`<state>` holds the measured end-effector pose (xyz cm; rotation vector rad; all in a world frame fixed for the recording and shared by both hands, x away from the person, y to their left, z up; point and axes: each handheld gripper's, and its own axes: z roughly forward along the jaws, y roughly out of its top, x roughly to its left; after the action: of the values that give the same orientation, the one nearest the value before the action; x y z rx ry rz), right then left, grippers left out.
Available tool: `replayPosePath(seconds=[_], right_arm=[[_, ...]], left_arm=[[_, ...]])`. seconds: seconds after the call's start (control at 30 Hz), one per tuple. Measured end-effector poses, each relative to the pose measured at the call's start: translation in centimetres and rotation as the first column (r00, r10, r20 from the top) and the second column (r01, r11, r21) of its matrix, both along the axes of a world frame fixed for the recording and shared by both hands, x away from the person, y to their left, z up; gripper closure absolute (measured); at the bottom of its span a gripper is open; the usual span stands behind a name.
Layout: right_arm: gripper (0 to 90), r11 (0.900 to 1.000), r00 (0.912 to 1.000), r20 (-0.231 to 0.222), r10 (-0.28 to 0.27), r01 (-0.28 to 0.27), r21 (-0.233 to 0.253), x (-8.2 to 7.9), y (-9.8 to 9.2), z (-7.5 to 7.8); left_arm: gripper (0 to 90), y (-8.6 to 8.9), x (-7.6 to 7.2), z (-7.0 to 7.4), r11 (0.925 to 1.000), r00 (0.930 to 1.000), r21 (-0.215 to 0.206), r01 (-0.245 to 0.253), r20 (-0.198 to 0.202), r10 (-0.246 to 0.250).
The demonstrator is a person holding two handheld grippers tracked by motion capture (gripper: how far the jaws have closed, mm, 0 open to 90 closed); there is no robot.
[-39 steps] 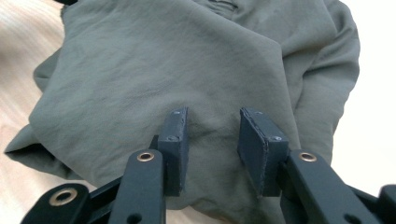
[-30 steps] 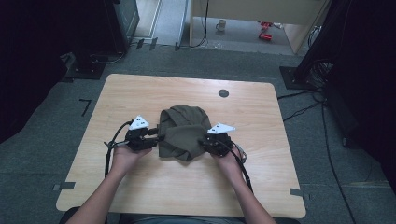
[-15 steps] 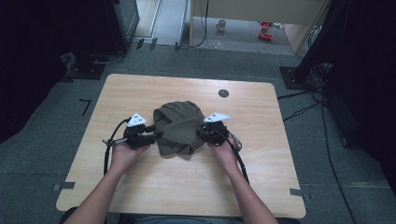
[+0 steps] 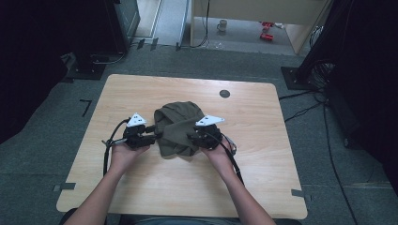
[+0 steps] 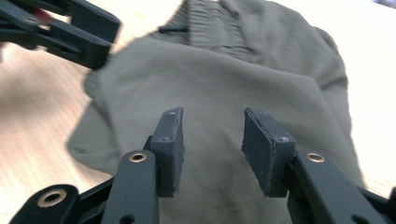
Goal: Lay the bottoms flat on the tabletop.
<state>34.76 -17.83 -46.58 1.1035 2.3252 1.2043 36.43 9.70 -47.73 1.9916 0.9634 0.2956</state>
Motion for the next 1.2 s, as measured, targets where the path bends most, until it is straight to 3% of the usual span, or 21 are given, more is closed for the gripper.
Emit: replayPosePath(seconds=[0.27, 0.47, 0.5, 0.57, 0.6, 0.73, 1.13, 1.2], right_arm=[[49.8, 0.998, 0.9984, -0.004, 0.057, -0.057, -0.001, -0.9, 2.2, 0.1], [44.9, 0.996, 0.998, 0.011, 0.063, -0.062, -0.065, -0.8, 3.5, -0.7], [53.3, 0.992, 0.9978, 0.025, 0.061, -0.058, -0.115, -0.7, 3.9, -1.1], [58.2, 0.99, 0.9975, 0.032, 0.062, -0.058, -0.13, -0.7, 3.9, -1.2], [73.2, 0.989, 0.9974, 0.043, 0.058, -0.051, -0.138, -0.7, 3.8, -1.1], [87.4, 0.992, 0.9974, 0.056, 0.045, -0.037, -0.123, -0.8, 3.0, -0.3], [89.9, 0.996, 0.9991, 0.039, 0.015, -0.011, -0.087, -1.6, 0.8, 0.7], [89.8, 0.996, 0.9989, 0.046, 0.013, -0.009, -0.09, -2.1, 0.1, 0.8]], left_arm=[[54.2, 0.0, 0.0, 0.0, 1.0, 1.0, 0.004, 0.001, 0.001, -0.001], [54.0, 0.0, 0.0, 0.0, 1.0, 1.0, 0.002, 0.001, 0.002, -0.001], [54.0, 0.0, 0.0, -0.1, 1.0, 1.0, 0.002, 0.002, 0.002, -0.002], [53.9, 0.0, 0.0, -0.1, 1.0, 1.0, 0.003, 0.002, 0.001, -0.002], [53.8, 0.0, 0.0, -0.1, 1.0, 1.0, 0.002, 0.003, 0.0, -0.003], [53.8, 0.0, 0.0, -0.2, 1.0, 1.0, 0.0, 0.004, -0.003, -0.004], [53.7, -0.2, -0.1, -0.3, 0.9999, 0.9999, 0.004, 0.009, -0.014, -0.009], [53.3, -0.2, 0.0, -0.5, 0.9999, 0.9994, -0.002, 0.015, -0.032, -0.015]])
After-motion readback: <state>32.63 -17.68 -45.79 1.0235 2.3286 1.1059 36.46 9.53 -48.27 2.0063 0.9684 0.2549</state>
